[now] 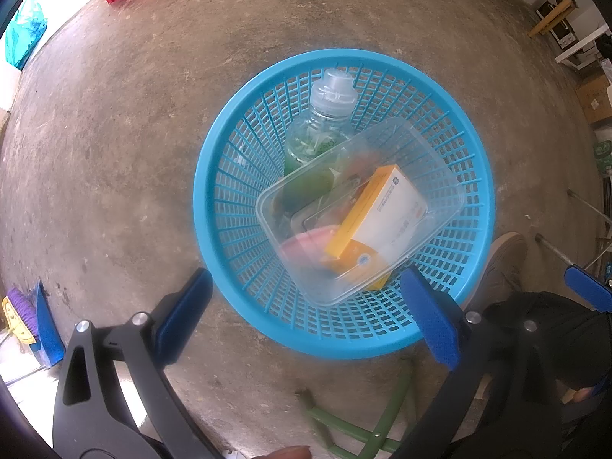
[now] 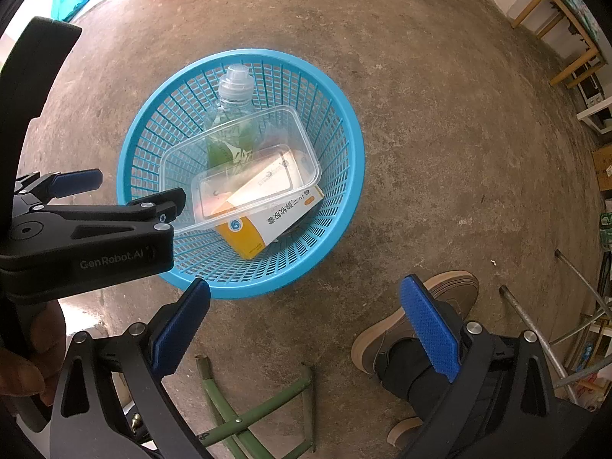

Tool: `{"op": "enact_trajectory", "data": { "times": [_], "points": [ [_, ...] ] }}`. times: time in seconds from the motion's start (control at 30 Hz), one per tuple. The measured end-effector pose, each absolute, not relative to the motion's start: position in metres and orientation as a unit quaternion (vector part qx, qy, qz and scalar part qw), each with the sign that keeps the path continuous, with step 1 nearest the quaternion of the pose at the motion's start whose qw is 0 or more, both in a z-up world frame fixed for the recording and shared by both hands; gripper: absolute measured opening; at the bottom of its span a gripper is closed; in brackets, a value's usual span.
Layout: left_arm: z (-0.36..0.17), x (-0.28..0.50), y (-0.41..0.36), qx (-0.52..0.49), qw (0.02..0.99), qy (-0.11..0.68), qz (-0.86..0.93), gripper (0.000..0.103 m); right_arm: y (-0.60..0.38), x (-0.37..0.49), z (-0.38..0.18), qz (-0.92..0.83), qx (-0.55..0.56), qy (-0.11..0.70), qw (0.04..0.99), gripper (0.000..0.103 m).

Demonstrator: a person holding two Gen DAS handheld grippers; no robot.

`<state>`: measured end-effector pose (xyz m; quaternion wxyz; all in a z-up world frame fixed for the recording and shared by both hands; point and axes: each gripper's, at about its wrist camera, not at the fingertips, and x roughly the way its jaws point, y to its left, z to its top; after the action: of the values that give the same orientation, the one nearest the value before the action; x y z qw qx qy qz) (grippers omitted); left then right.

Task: Collect trash

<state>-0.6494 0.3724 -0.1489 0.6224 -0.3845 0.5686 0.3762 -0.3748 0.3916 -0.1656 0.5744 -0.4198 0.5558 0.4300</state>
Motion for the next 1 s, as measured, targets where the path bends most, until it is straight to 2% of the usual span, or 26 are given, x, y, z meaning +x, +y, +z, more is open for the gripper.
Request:
{"op": "enact_trajectory", "data": {
  "times": [1.0],
  "points": [
    [-0.1447,-0.6438,0.3756,-0.383,0.625,0.569,0.372,0.095,0.3923,-0.3748,-0.1655,0.430,-0.420,0.556,0.574,0.097]
  ]
}}
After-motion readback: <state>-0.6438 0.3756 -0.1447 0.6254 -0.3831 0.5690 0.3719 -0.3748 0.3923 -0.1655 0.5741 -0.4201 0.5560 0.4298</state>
